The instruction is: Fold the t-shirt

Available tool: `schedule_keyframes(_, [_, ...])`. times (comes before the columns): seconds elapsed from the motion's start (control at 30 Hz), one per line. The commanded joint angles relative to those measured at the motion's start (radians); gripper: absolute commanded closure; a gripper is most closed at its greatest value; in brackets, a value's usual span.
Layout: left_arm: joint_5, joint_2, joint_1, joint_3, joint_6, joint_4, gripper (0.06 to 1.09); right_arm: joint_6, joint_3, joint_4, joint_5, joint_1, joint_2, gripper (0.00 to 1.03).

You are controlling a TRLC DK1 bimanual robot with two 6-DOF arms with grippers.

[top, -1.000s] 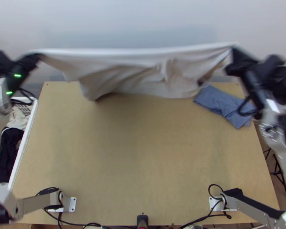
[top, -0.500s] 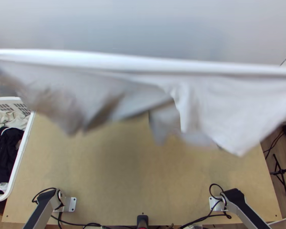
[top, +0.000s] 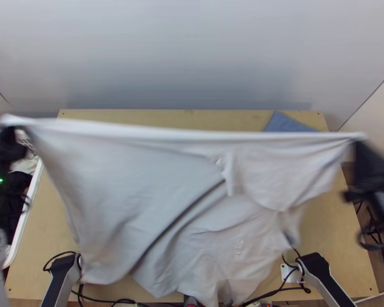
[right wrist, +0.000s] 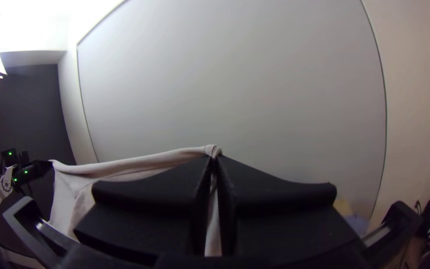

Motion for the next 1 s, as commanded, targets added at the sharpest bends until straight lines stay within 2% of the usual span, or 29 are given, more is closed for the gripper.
schedule_keyframes(0.0, [0.032, -0.042, -0.105, -0.454, 0.121, -0.007, 1.05, 0.088, -0.509, 0.025, -0.006, 0.043, -0.081, 1.00])
schedule_keyframes(0.17, [0.012, 0.187, -0.150, -0.554, 0.178, 0.125, 1.05, 0.085, -0.717, 0.227, -0.006, 0.049, 0.017, 1.00])
schedule_keyframes(0.33, [-0.016, 0.456, -0.168, -0.497, 0.192, 0.304, 1.05, 0.081, -0.736, 0.413, -0.005, 0.029, 0.215, 1.00])
schedule_keyframes(0.43, [-0.025, 0.637, -0.168, -0.390, 0.193, 0.338, 1.05, 0.081, -0.678, 0.480, -0.006, -0.010, 0.370, 1.00])
schedule_keyframes(0.6, [-0.041, 0.878, -0.164, -0.175, 0.187, 0.344, 1.05, 0.091, -0.492, 0.468, -0.010, -0.071, 0.638, 1.00])
schedule_keyframes(0.97, [-0.082, 1.230, -0.179, 0.202, 0.204, 0.315, 1.05, 0.128, -0.188, 0.523, -0.008, -0.118, 1.003, 1.00])
